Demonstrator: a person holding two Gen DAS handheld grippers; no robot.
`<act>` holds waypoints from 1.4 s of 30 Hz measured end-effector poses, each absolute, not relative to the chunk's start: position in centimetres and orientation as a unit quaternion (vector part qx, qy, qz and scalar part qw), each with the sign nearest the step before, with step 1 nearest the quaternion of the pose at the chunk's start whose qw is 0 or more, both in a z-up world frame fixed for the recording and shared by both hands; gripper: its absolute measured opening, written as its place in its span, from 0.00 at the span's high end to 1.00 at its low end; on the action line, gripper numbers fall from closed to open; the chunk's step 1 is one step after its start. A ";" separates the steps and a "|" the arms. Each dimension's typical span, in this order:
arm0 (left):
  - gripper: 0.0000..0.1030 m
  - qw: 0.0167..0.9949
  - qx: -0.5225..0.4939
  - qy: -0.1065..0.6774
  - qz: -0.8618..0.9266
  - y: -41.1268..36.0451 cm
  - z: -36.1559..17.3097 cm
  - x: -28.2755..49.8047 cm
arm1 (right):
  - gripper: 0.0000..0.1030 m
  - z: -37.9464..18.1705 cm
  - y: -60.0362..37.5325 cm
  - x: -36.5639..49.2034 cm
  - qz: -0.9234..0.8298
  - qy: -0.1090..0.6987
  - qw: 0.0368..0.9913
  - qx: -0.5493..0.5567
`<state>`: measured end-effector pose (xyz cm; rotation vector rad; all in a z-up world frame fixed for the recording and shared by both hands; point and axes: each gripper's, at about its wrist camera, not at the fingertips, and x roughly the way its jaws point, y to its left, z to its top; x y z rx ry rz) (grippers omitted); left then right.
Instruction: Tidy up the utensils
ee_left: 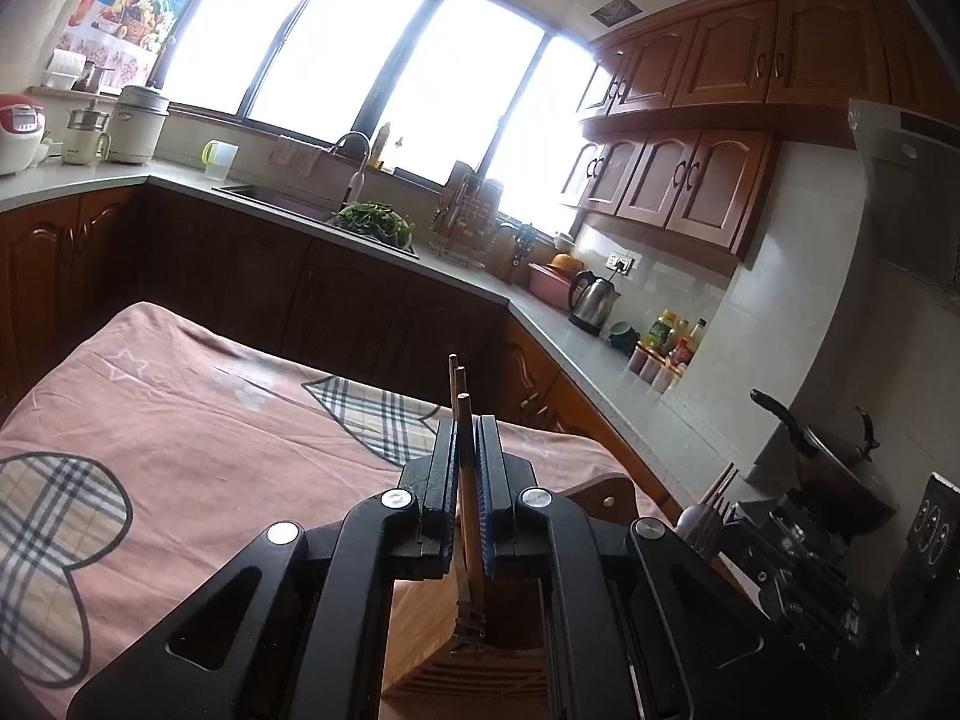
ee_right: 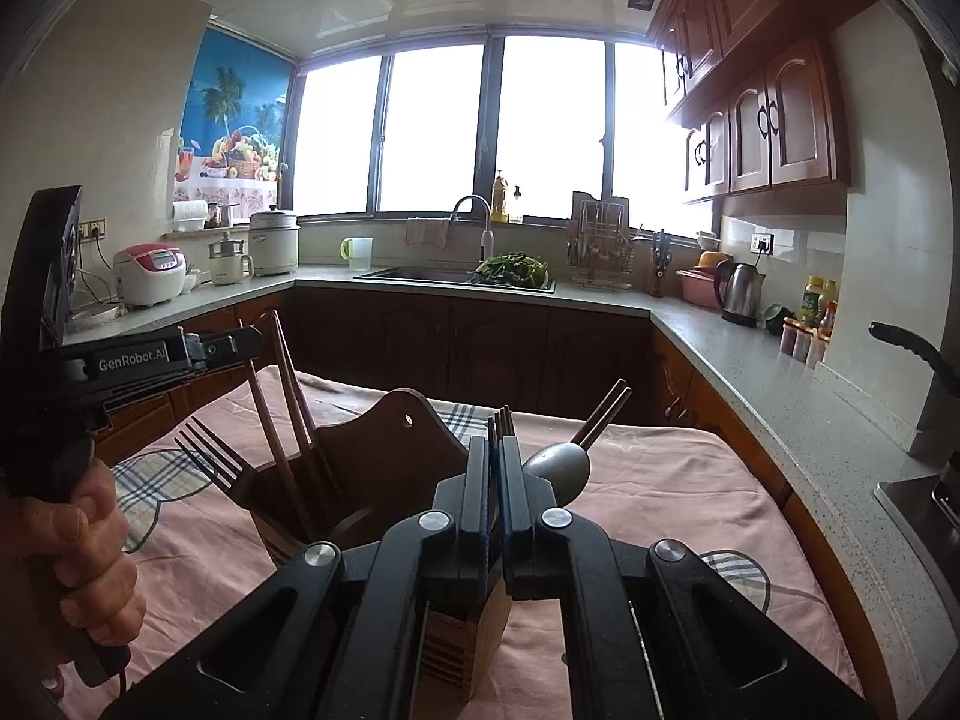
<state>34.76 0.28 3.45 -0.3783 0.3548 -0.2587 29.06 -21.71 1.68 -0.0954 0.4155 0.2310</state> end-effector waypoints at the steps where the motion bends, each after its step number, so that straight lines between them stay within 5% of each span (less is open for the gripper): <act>1: 0.95 0.958 -0.185 0.176 -0.128 0.3 3.6 34.7 | 0.97 1.8 -21.9 29.1 0.116 0.207 0.970 -0.041; 21: 0.92 0.949 -0.194 0.209 -0.136 0.3 3.7 35.3 | 0.94 1.9 -23.2 30.3 0.122 0.229 0.966 -0.006; 27: 0.64 0.949 -0.197 0.209 -0.127 0.5 3.9 35.1 | 0.94 2.1 -23.4 30.3 0.120 0.227 0.967 0.002; 29: 0.54 0.950 -0.198 0.208 -0.122 0.8 4.0 34.9 | 0.86 2.4 -23.5 30.2 0.119 0.224 0.967 0.007; 31: 0.44 0.951 -0.201 0.206 -0.114 1.1 4.1 34.6 | 0.61 2.7 -23.7 29.9 0.125 0.218 0.968 0.020; 37: 0.20 0.953 -0.204 0.203 -0.097 2.0 4.5 33.0 | 0.21 4.1 -24.6 28.6 0.128 0.194 0.971 0.045; 42: 0.04 0.954 -0.197 0.212 -0.078 2.6 4.6 31.5 | 0.06 4.5 -24.8 27.7 0.131 0.199 0.969 0.060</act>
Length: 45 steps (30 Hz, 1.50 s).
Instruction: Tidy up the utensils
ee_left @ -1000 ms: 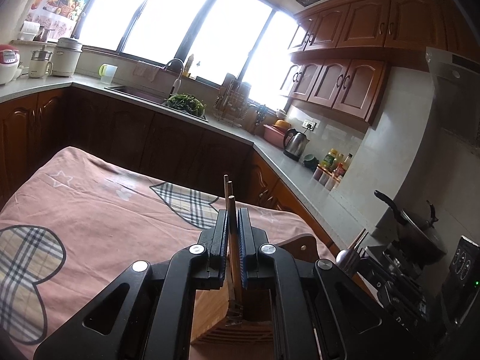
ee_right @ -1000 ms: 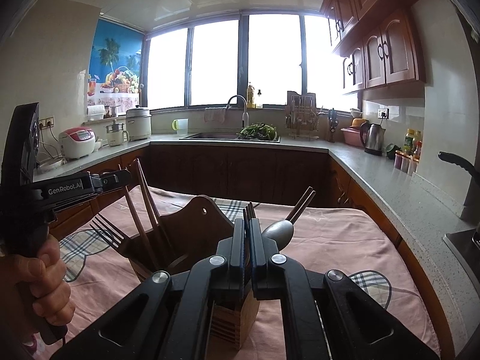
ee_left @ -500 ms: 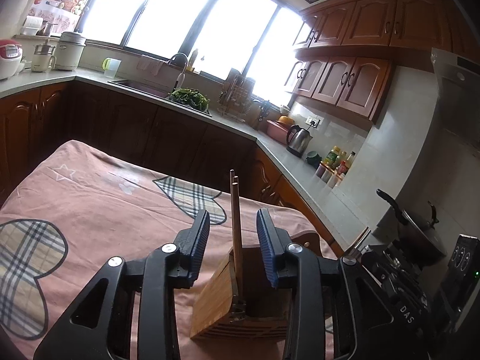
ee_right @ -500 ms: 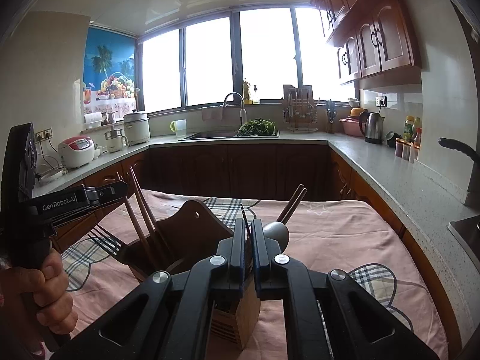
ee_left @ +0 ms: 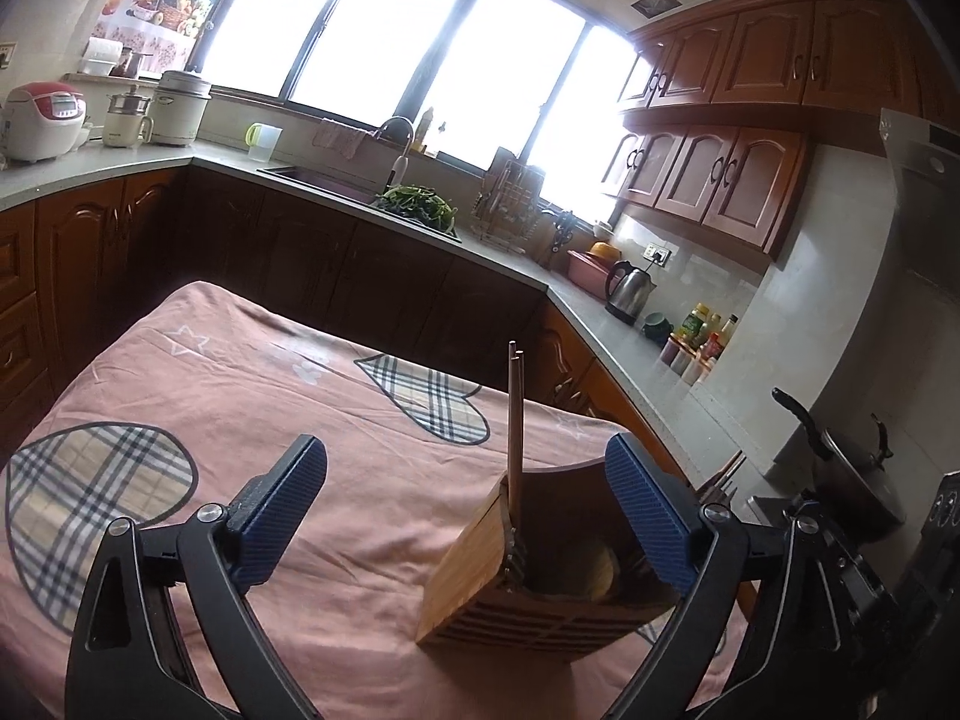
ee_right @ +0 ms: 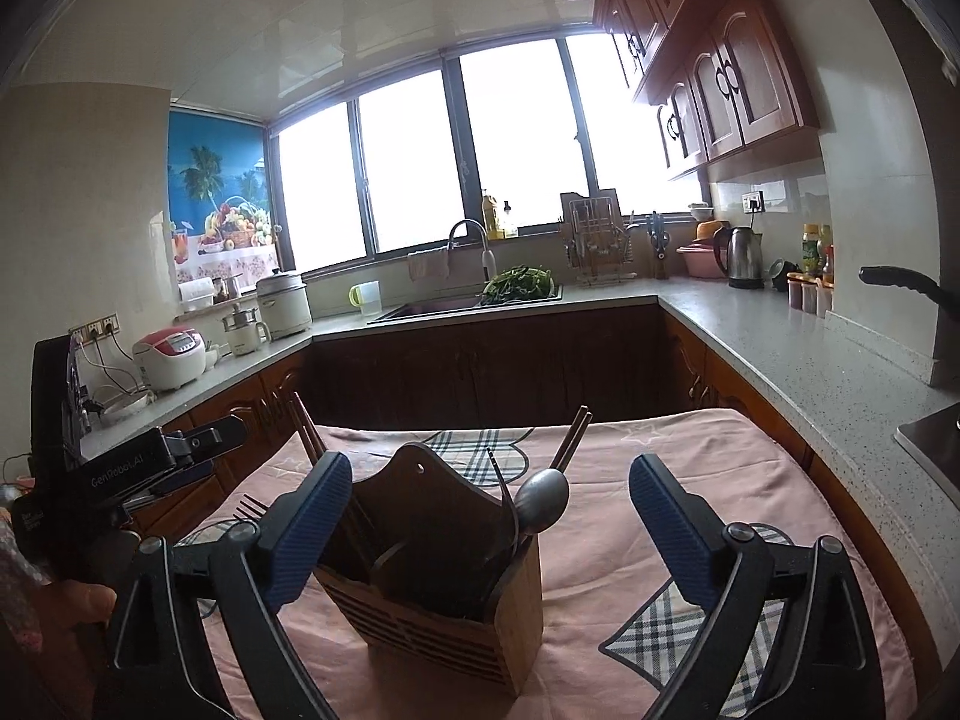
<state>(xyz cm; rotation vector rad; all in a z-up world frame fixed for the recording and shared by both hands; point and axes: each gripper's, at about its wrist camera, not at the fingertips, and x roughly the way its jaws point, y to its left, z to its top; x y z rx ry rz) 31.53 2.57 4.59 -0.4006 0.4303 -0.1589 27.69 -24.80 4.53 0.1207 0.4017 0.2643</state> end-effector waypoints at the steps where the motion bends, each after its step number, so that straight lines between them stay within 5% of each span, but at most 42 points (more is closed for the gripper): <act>1: 0.01 0.954 -0.193 0.216 -0.073 2.6 4.6 31.2 | 0.05 4.6 -24.8 27.4 0.133 0.199 0.969 0.062; 13: 0.00 0.950 -0.161 0.266 -0.026 3.8 3.9 27.6 | 0.03 4.8 -25.2 24.2 0.136 0.200 0.966 0.085; 45: 0.00 0.961 -0.103 0.254 -0.028 3.5 4.0 13.3 | 0.01 4.7 -24.7 12.8 0.164 0.197 0.959 0.124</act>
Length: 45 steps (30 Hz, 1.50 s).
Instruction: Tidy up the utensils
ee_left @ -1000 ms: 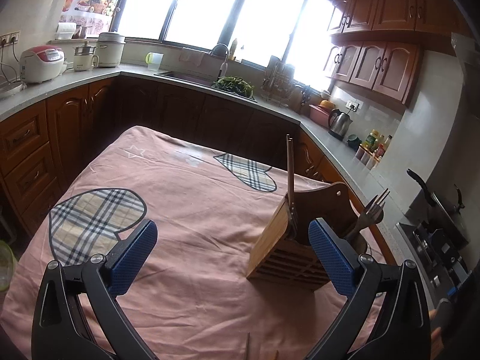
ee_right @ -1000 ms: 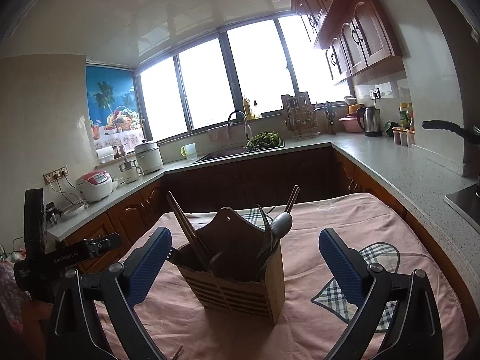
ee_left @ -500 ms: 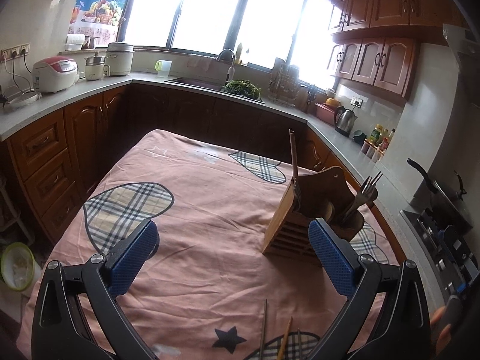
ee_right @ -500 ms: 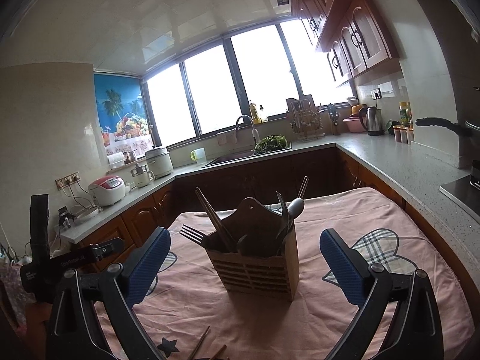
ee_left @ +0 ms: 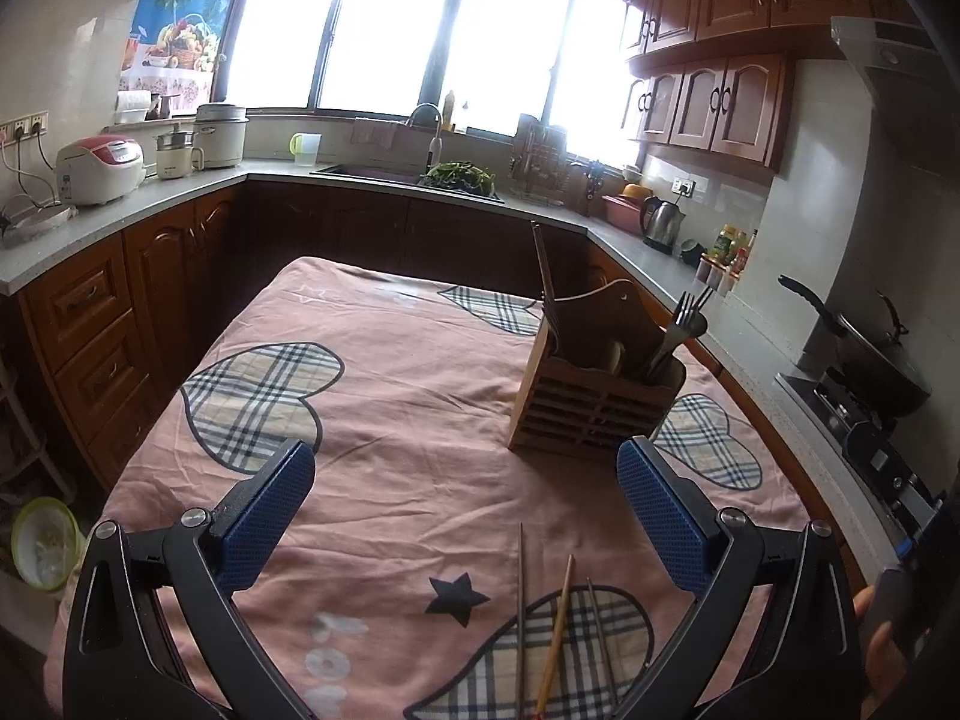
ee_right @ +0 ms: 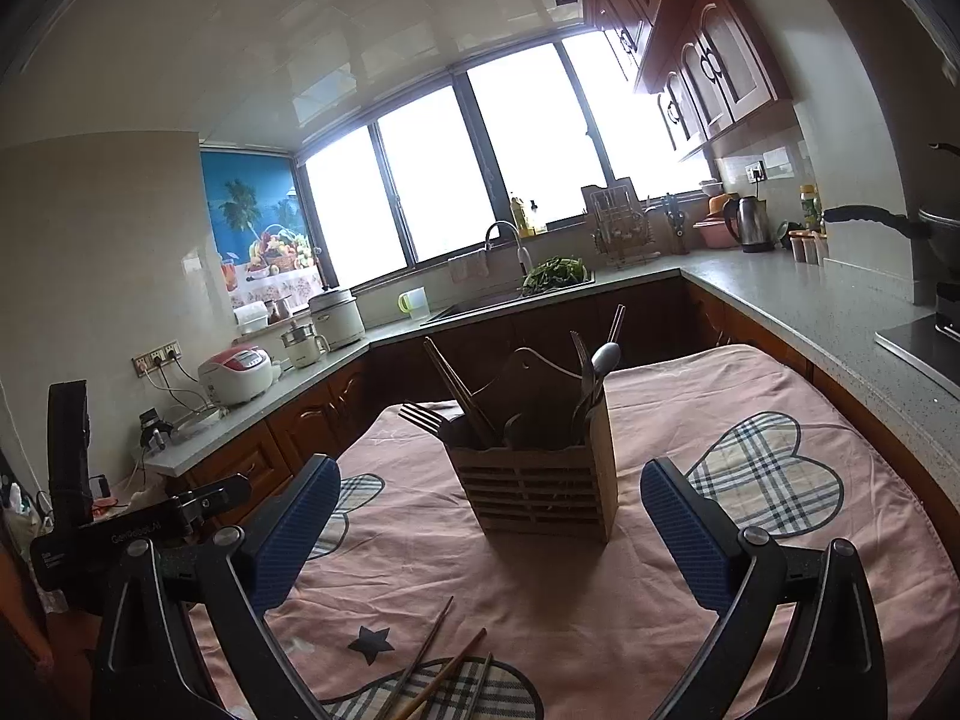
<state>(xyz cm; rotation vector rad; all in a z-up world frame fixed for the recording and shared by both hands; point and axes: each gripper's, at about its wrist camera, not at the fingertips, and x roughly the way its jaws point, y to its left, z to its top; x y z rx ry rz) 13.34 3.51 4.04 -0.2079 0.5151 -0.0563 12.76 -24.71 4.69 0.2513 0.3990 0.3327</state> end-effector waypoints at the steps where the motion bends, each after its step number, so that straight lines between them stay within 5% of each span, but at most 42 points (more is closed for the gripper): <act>1: 0.00 0.961 -0.108 0.251 -0.035 3.5 3.7 12.7 | 0.01 4.4 -24.8 12.3 0.163 0.196 0.958 0.129; 17: 0.00 0.964 -0.116 0.233 -0.045 3.2 1.5 6.9 | 0.00 2.7 -26.2 7.6 0.142 0.212 0.956 0.144; 25: 0.00 0.968 -0.049 0.247 -0.013 2.5 4.0 6.6 | 0.00 6.0 -25.5 7.1 0.134 0.240 0.957 0.087; 33: 0.00 0.979 -0.021 0.203 -0.013 1.4 6.9 5.0 | 0.00 10.9 -24.2 5.2 0.110 0.183 0.977 0.003; 45: 0.00 0.978 -0.010 0.210 0.012 -0.1 1.4 4.5 | 0.00 2.8 -24.3 4.5 0.076 0.187 0.978 0.051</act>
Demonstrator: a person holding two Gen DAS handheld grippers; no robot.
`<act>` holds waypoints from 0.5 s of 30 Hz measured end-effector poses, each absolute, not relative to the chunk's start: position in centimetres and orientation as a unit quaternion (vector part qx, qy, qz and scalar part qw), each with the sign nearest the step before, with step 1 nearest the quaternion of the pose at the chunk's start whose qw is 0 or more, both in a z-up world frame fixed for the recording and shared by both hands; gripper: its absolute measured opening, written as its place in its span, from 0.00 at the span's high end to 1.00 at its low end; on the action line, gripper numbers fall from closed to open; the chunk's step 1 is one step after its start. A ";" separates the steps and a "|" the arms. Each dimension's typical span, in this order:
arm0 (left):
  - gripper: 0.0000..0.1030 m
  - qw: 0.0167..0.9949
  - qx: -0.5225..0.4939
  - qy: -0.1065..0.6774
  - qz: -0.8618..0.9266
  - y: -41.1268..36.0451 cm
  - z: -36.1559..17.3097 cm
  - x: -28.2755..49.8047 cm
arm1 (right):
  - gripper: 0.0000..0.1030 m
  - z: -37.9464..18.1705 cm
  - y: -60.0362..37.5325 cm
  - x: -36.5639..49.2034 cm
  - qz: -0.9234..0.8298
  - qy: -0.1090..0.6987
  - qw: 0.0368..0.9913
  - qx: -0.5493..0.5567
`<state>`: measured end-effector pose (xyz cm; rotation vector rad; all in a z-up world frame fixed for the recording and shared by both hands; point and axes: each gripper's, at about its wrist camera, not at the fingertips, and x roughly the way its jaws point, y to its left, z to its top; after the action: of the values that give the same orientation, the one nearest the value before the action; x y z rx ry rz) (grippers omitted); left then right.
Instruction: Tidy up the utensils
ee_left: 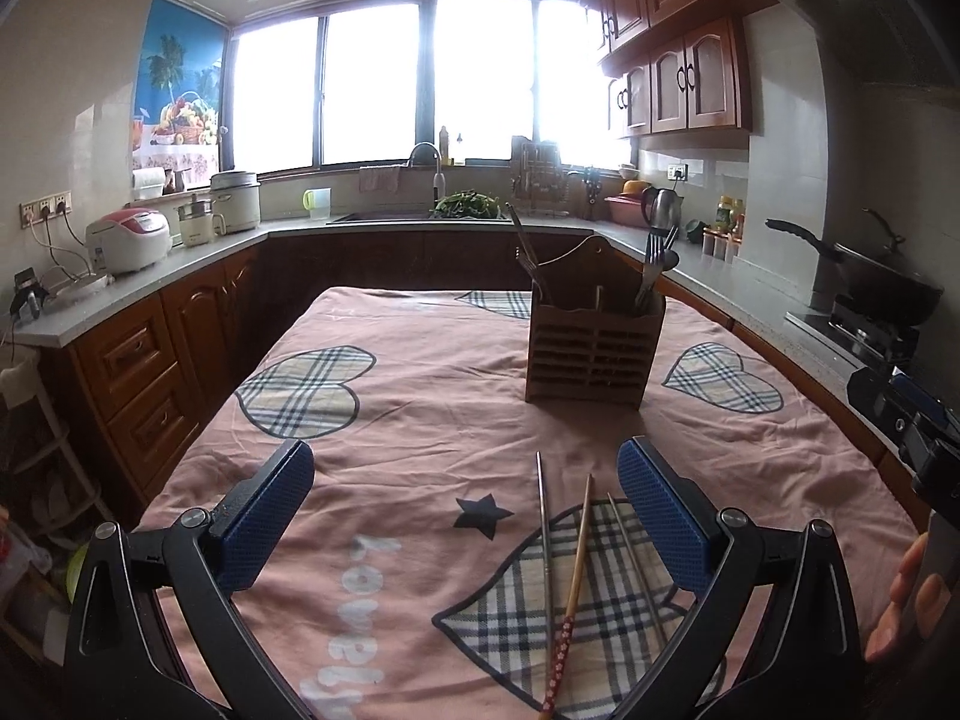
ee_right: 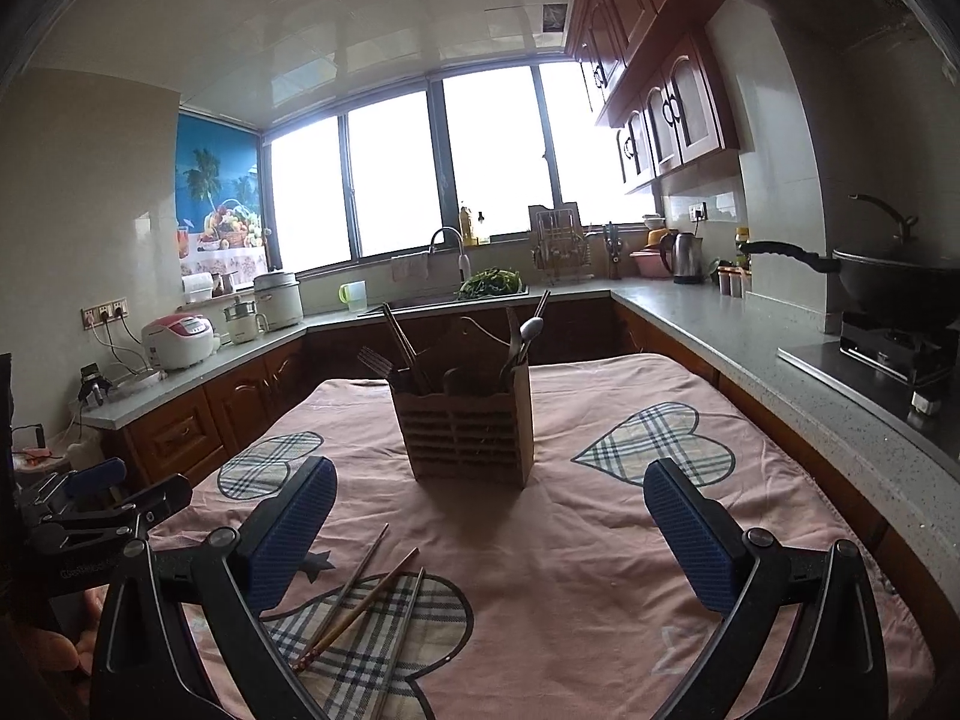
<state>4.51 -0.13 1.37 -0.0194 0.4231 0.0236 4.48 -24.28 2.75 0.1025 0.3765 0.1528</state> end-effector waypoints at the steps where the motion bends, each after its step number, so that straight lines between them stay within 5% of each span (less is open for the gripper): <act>1: 0.00 0.977 -0.006 0.213 0.016 -0.2 1.0 4.5 | 0.00 2.2 -24.5 4.5 0.073 0.189 0.978 0.051; 15: 0.00 0.965 0.020 0.258 0.038 -0.6 -0.2 4.7 | 0.00 -0.4 -22.9 4.3 0.081 0.241 0.967 0.024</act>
<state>4.67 -0.60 -0.17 0.0401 0.5222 0.0778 4.33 -22.95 -0.36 0.0483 0.4868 0.1644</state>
